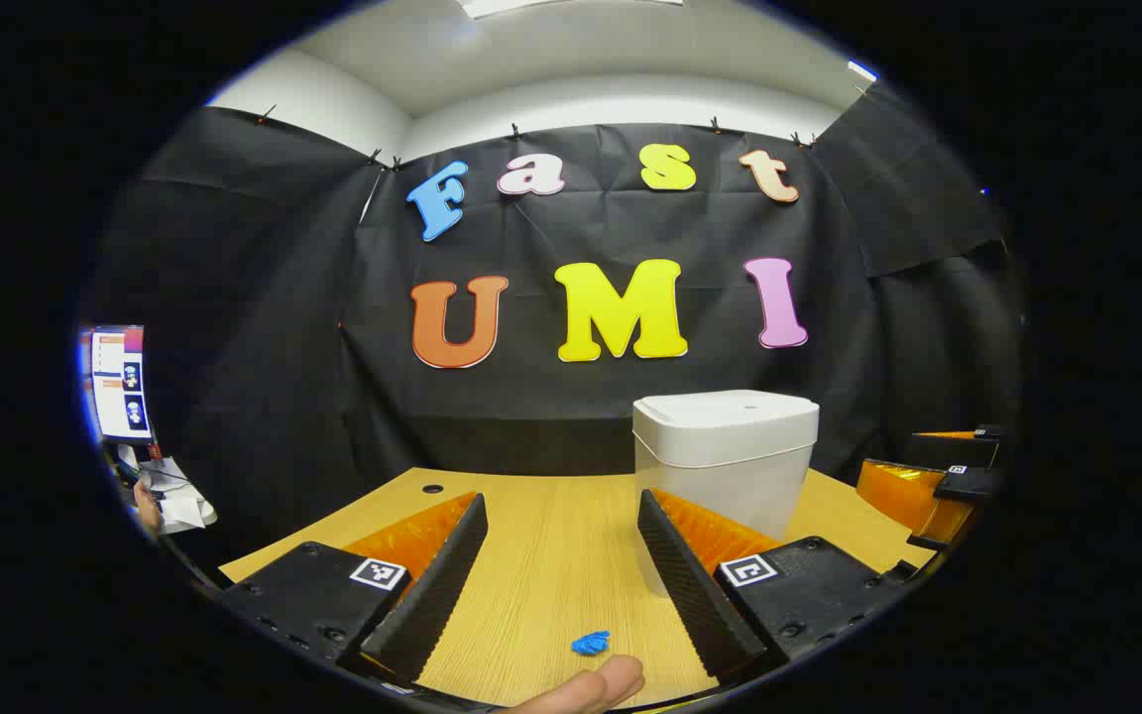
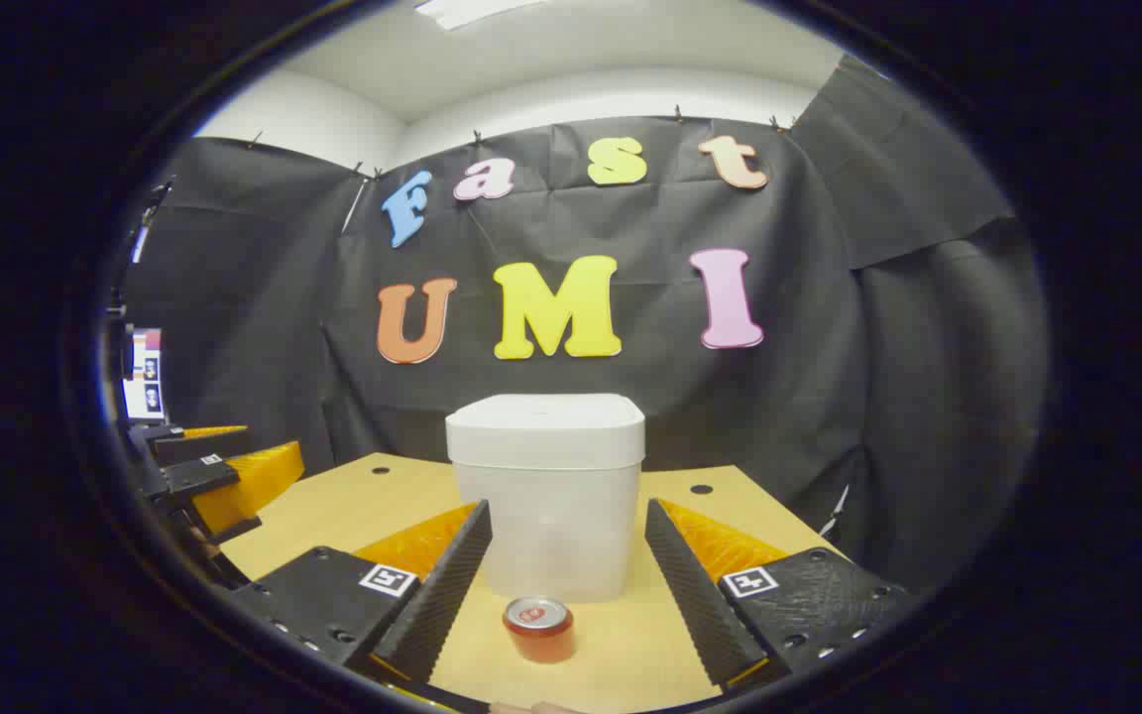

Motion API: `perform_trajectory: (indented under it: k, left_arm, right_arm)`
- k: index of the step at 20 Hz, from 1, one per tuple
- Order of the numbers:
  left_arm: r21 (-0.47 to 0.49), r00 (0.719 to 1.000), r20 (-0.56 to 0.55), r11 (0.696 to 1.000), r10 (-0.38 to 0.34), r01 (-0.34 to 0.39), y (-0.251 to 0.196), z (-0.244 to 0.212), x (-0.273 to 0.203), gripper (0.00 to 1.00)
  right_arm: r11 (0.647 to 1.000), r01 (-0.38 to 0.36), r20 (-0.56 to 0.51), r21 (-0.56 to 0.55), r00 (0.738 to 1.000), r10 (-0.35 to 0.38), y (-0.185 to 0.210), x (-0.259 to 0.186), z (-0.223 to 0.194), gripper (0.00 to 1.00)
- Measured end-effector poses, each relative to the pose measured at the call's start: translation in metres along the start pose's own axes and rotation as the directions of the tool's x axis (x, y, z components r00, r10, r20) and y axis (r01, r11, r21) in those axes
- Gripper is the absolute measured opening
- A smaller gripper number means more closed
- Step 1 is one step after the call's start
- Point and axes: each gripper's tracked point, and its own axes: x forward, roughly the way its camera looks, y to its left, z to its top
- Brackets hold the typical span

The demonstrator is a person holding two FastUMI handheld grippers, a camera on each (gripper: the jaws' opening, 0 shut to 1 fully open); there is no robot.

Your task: Press the lid of the desktop garbage bin to open it, pick up the crumpled paper on the desktop and throw it into the bin, then pick up the pop can on the desktop and drop it into the bin, and finally close the garbage bin lid.

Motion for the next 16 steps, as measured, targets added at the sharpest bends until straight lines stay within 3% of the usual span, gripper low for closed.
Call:
perform_trajectory:
  k: [6,15,16]
  left_arm:
    - [-0.011,0.999,0.032,1.000,0.015,-0.014,0.008,0.008,-0.005,0.99]
    - [-0.010,1.000,-0.007,1.000,-0.018,0.018,0.002,-0.007,-0.001,0.99]
    - [-0.006,1.000,-0.012,1.000,-0.017,0.017,0.003,-0.008,0.001,0.99]
  right_arm:
    - [0.999,0.042,-0.014,0.024,0.999,-0.042,-0.030,-0.008,-0.001,0.95]
    - [1.000,0.002,-0.044,0.013,0.999,-0.001,-0.032,0.001,0.000,0.96]
    - [0.999,-0.032,-0.040,0.014,0.999,0.033,-0.025,0.004,0.007,0.95]
